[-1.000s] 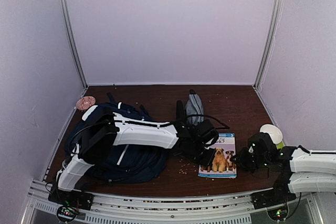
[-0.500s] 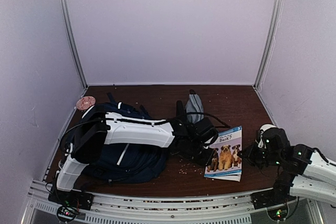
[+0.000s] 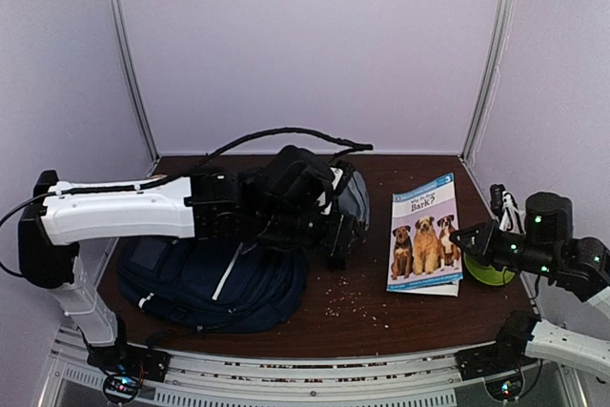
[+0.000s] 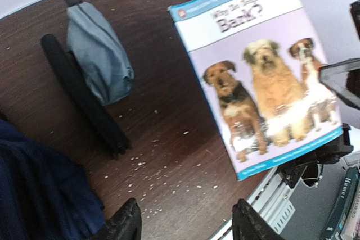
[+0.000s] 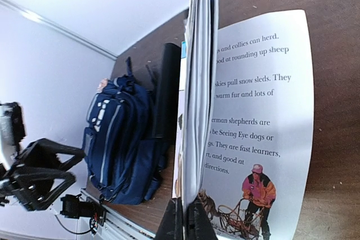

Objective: Pack the student bag
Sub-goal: Pick up the book from the center of the board.

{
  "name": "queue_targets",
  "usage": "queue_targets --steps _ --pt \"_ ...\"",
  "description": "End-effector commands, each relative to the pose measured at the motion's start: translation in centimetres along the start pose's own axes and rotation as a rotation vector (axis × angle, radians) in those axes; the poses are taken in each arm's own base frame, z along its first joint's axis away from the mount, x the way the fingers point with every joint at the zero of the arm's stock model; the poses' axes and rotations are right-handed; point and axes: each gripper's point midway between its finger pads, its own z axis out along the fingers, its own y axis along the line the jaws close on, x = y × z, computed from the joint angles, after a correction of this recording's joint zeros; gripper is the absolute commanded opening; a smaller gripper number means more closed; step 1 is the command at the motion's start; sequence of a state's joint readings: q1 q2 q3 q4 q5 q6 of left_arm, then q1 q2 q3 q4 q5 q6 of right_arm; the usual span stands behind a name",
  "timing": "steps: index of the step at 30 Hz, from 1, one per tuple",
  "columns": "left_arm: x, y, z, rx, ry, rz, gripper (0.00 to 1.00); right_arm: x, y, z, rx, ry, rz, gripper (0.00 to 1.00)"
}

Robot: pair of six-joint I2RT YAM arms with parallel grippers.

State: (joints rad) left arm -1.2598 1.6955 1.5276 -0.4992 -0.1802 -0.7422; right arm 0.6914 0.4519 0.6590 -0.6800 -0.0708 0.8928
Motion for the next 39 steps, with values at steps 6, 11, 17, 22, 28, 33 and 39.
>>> queue_targets --steps 6,11,17,22,28,33,39 --pt "-2.9 1.9 -5.5 0.076 -0.280 -0.011 0.98 -2.0 10.7 -5.4 -0.501 -0.048 -0.202 0.00" --pt "-4.8 0.6 -9.7 0.270 -0.407 -0.089 0.98 -1.7 12.8 -6.2 -0.640 -0.050 -0.220 0.00" --pt "-5.4 1.8 -11.1 0.376 -0.466 -0.169 0.98 -1.0 14.5 -5.8 -0.745 -0.024 -0.222 0.00" --pt "-5.9 0.4 -11.0 0.478 -0.454 -0.179 0.98 -0.4 15.9 -5.9 -0.817 0.001 -0.233 0.00" --pt "-5.1 -0.4 -9.4 0.525 -0.379 -0.206 0.98 0.4 16.8 -5.7 -0.855 0.026 -0.242 0.00" --pt "-5.2 -1.0 -9.8 0.598 -0.387 -0.230 0.98 1.2 17.3 -5.1 -0.864 0.060 -0.253 0.00" --pt "-5.6 -2.4 -11.2 0.715 -0.416 -0.221 0.97 1.9 17.9 -4.8 -0.888 0.088 -0.254 0.00"
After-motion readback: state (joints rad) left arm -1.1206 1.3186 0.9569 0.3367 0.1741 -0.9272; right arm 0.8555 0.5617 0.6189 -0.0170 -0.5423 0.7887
